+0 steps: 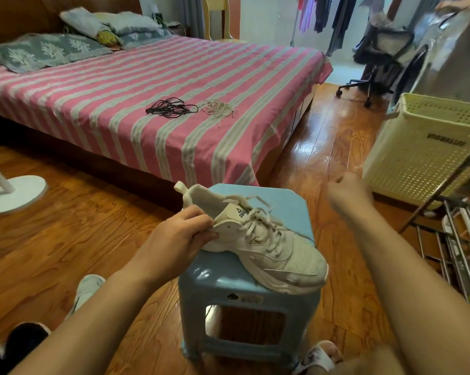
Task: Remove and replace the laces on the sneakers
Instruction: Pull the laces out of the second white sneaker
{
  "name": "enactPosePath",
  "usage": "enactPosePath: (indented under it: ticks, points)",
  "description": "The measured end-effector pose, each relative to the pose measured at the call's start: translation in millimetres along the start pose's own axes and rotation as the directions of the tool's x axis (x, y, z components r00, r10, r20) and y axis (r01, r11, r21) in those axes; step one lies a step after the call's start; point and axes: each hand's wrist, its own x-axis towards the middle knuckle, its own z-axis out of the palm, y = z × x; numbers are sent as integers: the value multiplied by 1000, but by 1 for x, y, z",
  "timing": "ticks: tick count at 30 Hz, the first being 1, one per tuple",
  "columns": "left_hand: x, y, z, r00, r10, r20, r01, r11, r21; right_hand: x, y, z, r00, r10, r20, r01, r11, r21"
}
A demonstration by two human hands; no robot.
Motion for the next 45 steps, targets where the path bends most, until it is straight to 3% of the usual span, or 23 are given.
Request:
enactPosePath:
  ticks: [1,3,6,7,9,10,11,12,13,14,15,16,17,20,22,24,30,34,35,39,42,43,45]
  points:
    - [0,-1,0,1000,-1,4,1,1000,-8,-7,-4,4,981,-173,85,178,982,-59]
    - [2,-1,0,1000,0,12,0,1000,-23,-32,-22,13,821,-475,316,475,876,84]
    - [5,-1,-2,999,16,29,-15,999,-39,-68,-52,28,579,-679,451,618,727,301]
    - [5,-1,-3,999,21,35,-19,999,-42,-66,-53,35,570,-703,424,656,701,280]
    - [4,-2,-5,998,16,58,-12,998,-56,-53,-48,36,663,-665,344,644,741,191]
    - [3,-3,-6,998,10,68,-6,998,-59,-38,-41,33,782,-573,244,555,819,144]
    - [1,-5,-8,997,3,74,2,998,-61,-18,-29,26,919,-381,102,366,920,144]
    - [-1,-5,-9,997,-7,78,12,998,-60,-2,-13,17,984,-176,-25,177,974,142]
    - [-2,-5,-9,997,-18,78,22,998,-53,12,6,10,997,2,-78,6,995,101]
    - [-3,-4,-9,997,-26,76,29,999,-41,15,19,5,998,60,-37,-61,997,-44]
    - [-4,-3,-8,997,-33,72,36,999,-31,14,28,7,998,9,69,4,982,-190]
    - [-4,-1,-6,997,-46,62,47,998,-28,9,28,11,983,-104,152,141,956,-256]
    - [-3,1,-4,997,-62,49,63,998,-28,-1,19,13,943,-269,195,307,930,-204]
    - [0,6,3,995,-99,30,100,995,-18,-51,-23,5,690,-704,171,685,710,160]
    - [2,6,3,993,-114,27,114,993,-29,-82,-37,5,503,-830,241,795,554,246]
    - [3,6,2,992,-120,39,122,992,-44,-98,-35,14,416,-849,326,843,494,210]
    - [5,6,-3,991,-101,83,101,995,0,-108,-38,30,400,-883,245,914,404,-35]
    - [6,5,-7,989,-95,114,92,995,37,-105,-36,23,268,-896,355,960,279,-19]
    - [6,5,-7,989,-96,113,93,995,38,-98,-33,18,266,-882,389,957,289,-1]
    - [9,9,-6,989,-111,97,106,992,64,-67,-10,-13,374,-793,481,891,452,52]
    - [10,11,-4,990,-121,70,115,990,86,-68,-6,-20,491,-800,345,832,548,86]
    - [10,12,-4,990,-125,67,119,989,87,-77,-11,-17,509,-812,287,829,552,93]
    - [10,15,-2,990,-126,59,120,988,94,-100,-26,2,464,-856,228,877,480,14]
